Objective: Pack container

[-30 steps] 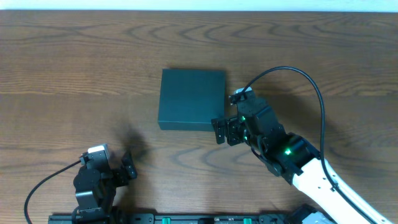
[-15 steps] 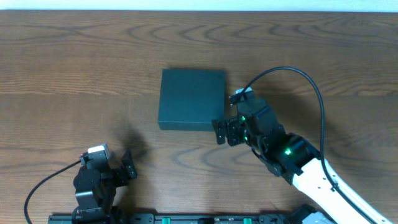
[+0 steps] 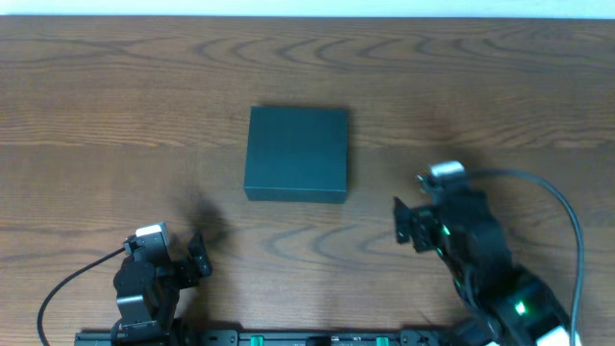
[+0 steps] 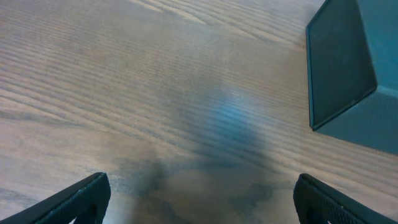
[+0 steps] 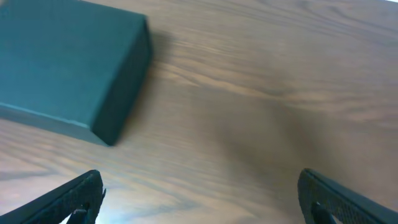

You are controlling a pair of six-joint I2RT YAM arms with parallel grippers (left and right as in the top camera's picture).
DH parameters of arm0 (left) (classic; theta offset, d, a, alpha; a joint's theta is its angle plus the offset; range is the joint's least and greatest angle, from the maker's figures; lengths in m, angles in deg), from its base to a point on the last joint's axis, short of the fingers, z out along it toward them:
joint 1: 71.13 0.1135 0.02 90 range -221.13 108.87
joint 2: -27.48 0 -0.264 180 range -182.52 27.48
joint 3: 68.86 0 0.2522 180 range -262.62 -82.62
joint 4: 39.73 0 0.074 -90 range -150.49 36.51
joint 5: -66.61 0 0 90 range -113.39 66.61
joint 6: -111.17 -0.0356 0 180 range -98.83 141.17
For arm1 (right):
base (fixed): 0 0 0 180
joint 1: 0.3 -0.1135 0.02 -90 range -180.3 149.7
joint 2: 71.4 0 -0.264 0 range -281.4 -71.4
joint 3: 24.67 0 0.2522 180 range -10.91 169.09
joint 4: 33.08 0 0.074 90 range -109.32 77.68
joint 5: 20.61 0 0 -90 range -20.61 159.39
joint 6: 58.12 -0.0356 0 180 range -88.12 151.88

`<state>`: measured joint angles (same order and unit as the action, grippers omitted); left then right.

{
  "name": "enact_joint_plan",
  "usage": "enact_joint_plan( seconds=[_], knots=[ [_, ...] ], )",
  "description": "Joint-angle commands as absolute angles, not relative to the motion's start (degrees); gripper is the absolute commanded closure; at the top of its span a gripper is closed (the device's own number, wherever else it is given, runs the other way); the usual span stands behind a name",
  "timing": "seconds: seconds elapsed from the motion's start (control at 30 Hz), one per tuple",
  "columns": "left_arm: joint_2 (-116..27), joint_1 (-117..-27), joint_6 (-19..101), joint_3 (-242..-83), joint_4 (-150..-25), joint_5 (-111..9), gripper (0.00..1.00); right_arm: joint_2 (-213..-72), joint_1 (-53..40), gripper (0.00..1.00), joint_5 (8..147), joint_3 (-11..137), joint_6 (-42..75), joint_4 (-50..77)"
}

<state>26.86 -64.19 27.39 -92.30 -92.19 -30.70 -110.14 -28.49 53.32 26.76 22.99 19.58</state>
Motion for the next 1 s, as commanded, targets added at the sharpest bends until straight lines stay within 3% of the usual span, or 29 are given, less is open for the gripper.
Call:
enact_joint_plan(
  seconds=[0.0, 0.43, 0.97],
  knots=[
    [27.28, -64.02, 28.05, -91.86, -92.26, -30.68, 0.05, -103.96, -26.65, 0.01, 52.27, 20.16, 24.42, 18.18],
    [27.28, -64.02, 28.02, -91.86, -92.26, -30.68, 0.05, -83.13, -25.78, 0.01, 58.43, 0.55, 24.2, 12.87],
    [27.28, -64.02, 28.05, -91.86, -92.26, -30.7, 0.05, -71.68, -25.78, 0.01, 60.07, -2.35, 24.22, 12.76]
  ],
)
